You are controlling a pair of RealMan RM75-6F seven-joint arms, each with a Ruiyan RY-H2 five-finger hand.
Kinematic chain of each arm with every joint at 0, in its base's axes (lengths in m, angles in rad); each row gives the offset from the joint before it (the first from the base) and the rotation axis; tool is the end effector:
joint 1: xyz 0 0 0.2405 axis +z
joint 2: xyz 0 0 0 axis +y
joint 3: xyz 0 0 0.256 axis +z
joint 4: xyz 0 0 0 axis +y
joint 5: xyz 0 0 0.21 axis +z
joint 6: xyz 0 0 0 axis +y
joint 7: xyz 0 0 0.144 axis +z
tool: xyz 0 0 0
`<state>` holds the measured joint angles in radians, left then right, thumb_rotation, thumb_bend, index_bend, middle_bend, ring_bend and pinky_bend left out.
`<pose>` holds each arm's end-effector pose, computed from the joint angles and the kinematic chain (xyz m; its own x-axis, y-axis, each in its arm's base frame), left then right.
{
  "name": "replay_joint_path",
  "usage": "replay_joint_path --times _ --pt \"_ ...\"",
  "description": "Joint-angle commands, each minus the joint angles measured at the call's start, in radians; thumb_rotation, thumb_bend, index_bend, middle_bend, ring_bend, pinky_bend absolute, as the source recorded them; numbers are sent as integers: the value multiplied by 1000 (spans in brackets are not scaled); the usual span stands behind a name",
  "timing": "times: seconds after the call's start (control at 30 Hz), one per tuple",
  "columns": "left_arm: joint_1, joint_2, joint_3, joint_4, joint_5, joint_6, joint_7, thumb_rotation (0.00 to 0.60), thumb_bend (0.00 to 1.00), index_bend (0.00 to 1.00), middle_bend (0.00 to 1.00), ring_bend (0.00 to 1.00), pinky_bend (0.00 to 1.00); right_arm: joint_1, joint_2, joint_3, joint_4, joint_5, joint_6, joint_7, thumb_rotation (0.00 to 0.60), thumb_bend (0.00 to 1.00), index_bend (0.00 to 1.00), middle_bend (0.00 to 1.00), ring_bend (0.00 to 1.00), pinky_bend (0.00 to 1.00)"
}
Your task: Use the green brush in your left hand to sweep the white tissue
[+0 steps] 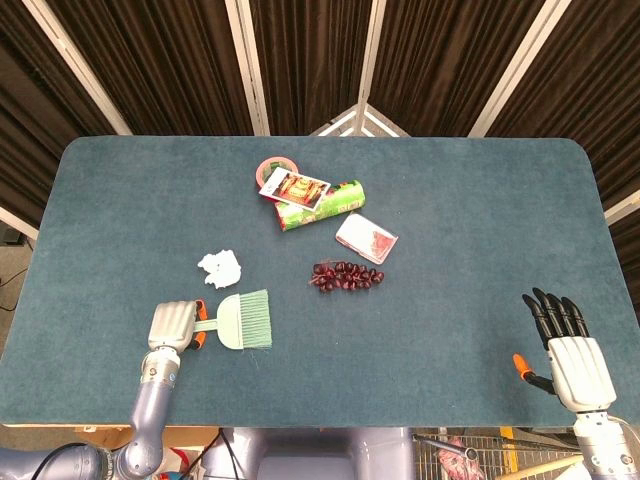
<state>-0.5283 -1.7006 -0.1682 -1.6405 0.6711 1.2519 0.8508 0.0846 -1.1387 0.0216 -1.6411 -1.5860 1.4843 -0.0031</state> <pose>-0.2039 0.2668 -0.0462 0.4411 0.4362 0.7843 0.8580 0.0514 -0.5111 -0.2942 -0.1737 0.1418 0.3616 -0.0344 0.9317 -0.9291 -0.0958 0.3571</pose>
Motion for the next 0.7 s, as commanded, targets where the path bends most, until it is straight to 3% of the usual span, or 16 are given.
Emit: replay_joint_path --times 0.03,0.4,0.57,0.7 --pt "2 9 0 -5 11 4 -18 600 653 679 1000 1000 1000 0 0 0 0 0 0 -1 600 322 0 0 0 2" --pt "-15 119 -40 -172 152 63 -57 600 685 738 1000 1000 1000 0 -1 0 -2 0 0 -2 600 322 0 0 0 1" --pt "-66 144 -86 -223 134 70 13 600 691 746 1000 1000 1000 0 -1 1 -1 4 -2 0 600 322 0 0 0 1" --pt "-135 132 -130 -201 85 48 77 600 699 746 1000 1000 1000 1 -1 2 -2 12 -7 7 600 322 0 0 0 1"
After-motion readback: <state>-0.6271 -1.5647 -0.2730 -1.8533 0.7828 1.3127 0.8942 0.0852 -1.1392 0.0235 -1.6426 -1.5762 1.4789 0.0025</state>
